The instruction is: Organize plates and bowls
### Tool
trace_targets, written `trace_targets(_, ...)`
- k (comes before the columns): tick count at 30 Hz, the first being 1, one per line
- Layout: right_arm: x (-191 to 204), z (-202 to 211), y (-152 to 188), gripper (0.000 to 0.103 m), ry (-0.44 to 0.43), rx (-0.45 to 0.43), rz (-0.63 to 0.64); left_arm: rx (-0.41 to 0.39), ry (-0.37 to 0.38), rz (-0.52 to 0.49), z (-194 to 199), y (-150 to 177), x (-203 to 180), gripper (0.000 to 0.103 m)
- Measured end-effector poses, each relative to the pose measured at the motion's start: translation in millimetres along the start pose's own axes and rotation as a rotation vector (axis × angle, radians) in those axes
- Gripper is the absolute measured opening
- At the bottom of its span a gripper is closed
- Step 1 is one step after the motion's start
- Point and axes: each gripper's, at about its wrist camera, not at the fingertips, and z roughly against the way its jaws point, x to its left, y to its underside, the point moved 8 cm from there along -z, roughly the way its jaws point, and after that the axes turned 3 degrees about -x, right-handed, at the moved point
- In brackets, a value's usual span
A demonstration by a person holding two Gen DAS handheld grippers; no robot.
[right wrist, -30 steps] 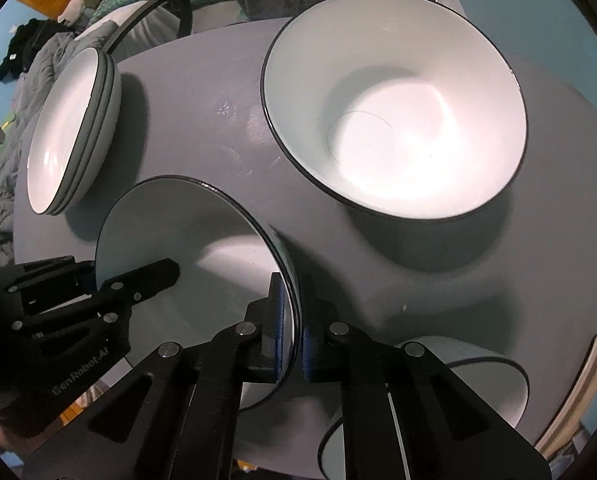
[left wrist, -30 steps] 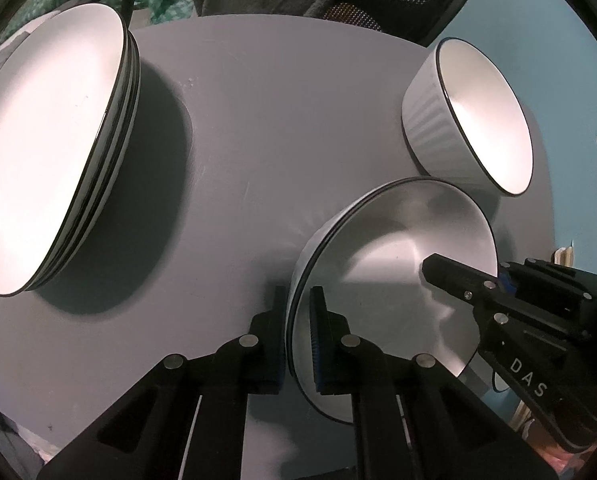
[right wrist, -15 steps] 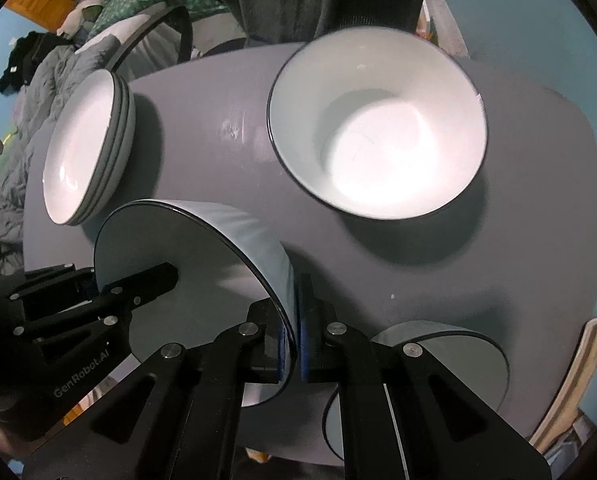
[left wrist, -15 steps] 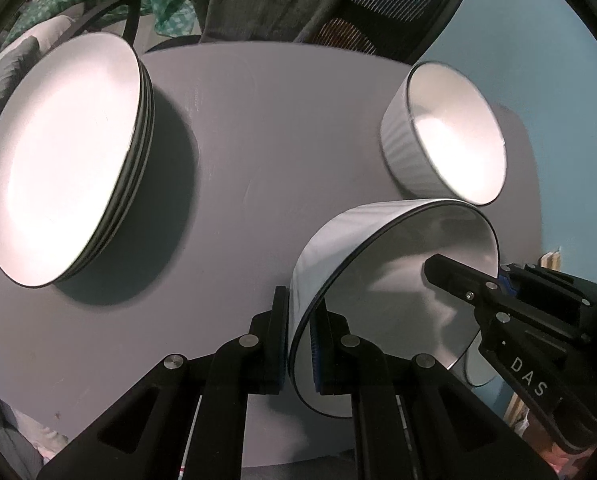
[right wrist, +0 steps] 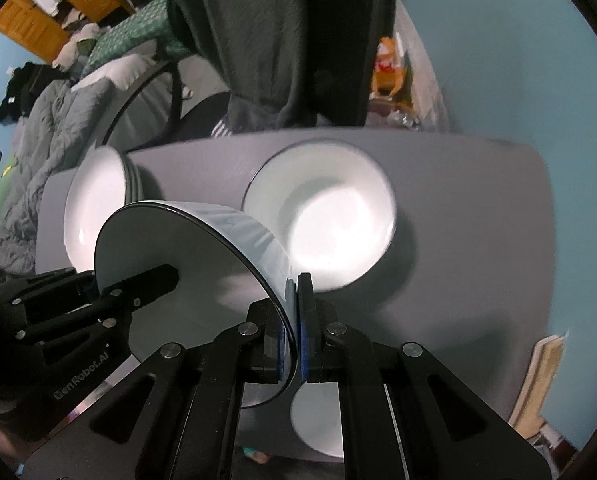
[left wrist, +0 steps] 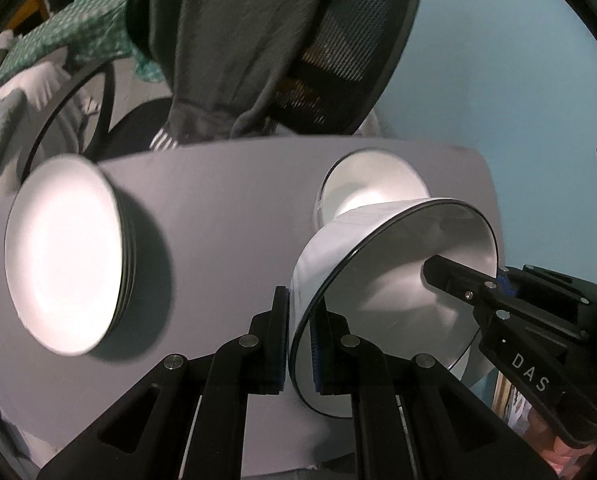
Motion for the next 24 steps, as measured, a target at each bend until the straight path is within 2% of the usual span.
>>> trace_targets(6, -20, 4, -22, 0.006, 0.013, -0.017, -0.036, -0.013, 0.000, -0.038, -5, -22, -12, 0.009)
trace_targets(12, -41, 1, -33, 0.006, 0.025, -0.007, -0.064, 0.007, -0.005, -0.054, -20, -41, -22, 0.009)
trace_targets(24, -65, -26, -33, 0.006, 0.006, 0.078, -0.127, 0.068, -0.045, -0.064, -48, -44, -23, 0.009)
